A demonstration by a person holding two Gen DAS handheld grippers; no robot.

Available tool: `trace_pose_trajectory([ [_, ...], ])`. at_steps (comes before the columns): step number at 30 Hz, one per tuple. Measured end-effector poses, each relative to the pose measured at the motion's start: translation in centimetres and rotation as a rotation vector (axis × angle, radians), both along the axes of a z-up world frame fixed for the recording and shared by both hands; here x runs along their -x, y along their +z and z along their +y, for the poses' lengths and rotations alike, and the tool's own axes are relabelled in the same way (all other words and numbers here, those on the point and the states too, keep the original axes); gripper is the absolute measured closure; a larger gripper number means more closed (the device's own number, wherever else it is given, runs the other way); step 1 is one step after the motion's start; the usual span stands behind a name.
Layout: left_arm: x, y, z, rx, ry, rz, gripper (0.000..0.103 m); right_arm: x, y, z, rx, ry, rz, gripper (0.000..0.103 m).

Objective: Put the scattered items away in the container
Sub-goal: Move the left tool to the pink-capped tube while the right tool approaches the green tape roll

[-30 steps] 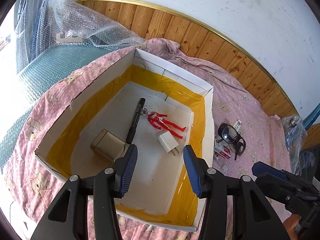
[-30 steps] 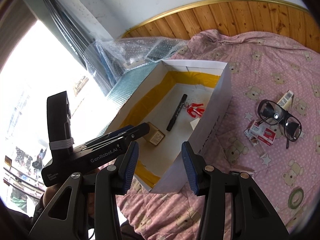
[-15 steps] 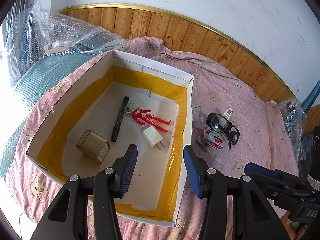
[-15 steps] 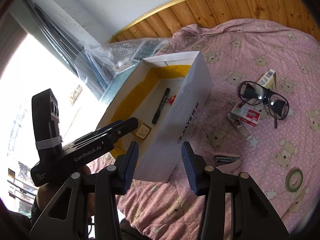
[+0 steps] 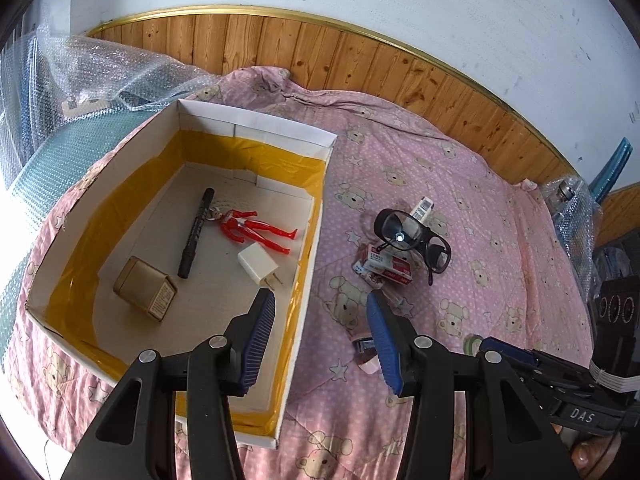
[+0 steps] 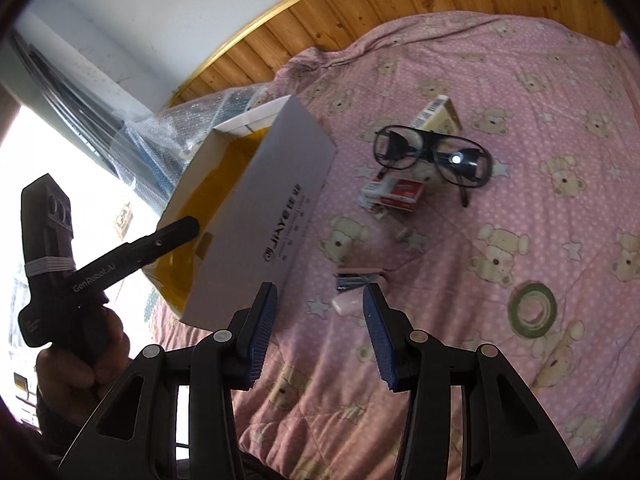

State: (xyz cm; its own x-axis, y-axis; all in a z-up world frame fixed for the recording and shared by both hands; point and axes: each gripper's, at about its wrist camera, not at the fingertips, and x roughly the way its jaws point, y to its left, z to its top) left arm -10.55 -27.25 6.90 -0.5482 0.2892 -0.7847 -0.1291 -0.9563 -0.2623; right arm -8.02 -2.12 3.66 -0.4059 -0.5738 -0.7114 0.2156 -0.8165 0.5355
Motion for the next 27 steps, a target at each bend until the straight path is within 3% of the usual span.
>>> trace_pose_trajectory([
  [12,0.3,-3.1,6.1,-0.04,-0.143,-0.083,0.054,-2.6,-3.8,8.0,-0.031,-0.163,-0.096,0.055],
  [20,0.6,-7.0,8.0,-0.04,-0.182,-0.164,0.054,-2.1,-4.8,9.2,-0.05,-0.197,-0.108,0.055],
  [27,0.5,-7.5,9.0,-0.055,-0.229,-0.154,0.054,-1.2,-6.3,9.8,-0.05,-0.22,-0.128,0.055],
])
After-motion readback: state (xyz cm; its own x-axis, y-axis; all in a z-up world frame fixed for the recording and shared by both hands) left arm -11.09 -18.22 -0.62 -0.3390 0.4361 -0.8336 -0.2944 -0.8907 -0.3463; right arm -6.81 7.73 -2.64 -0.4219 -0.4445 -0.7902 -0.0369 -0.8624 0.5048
